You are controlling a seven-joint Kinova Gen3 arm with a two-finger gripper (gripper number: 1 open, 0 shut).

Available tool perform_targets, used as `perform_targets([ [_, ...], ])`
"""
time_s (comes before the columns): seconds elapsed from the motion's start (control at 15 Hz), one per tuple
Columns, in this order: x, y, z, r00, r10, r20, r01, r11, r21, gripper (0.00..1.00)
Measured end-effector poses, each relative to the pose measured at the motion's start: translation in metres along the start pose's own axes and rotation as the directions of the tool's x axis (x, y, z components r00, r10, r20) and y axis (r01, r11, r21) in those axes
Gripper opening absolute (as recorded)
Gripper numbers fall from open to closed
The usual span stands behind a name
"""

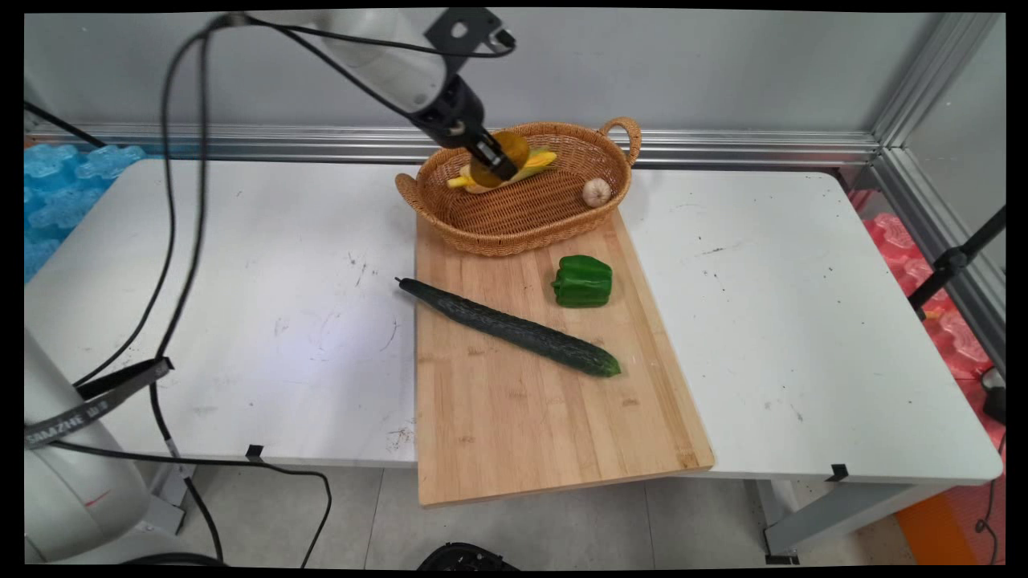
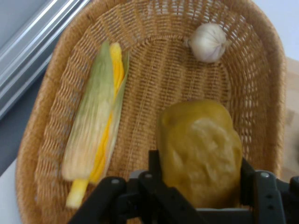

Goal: Place the picked object in the vegetable basket

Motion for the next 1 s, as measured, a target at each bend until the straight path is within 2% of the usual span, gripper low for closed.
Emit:
perform_targets([
  [0.6,0.031,-0.016,0.092,1.0,0.004,0.031,-0.003,0.999,-0.037,0.0],
  [1.0,0.039,-0.025,0.132,0.999,0.011,0.052,-0.008,0.998,-0.06,0.0],
])
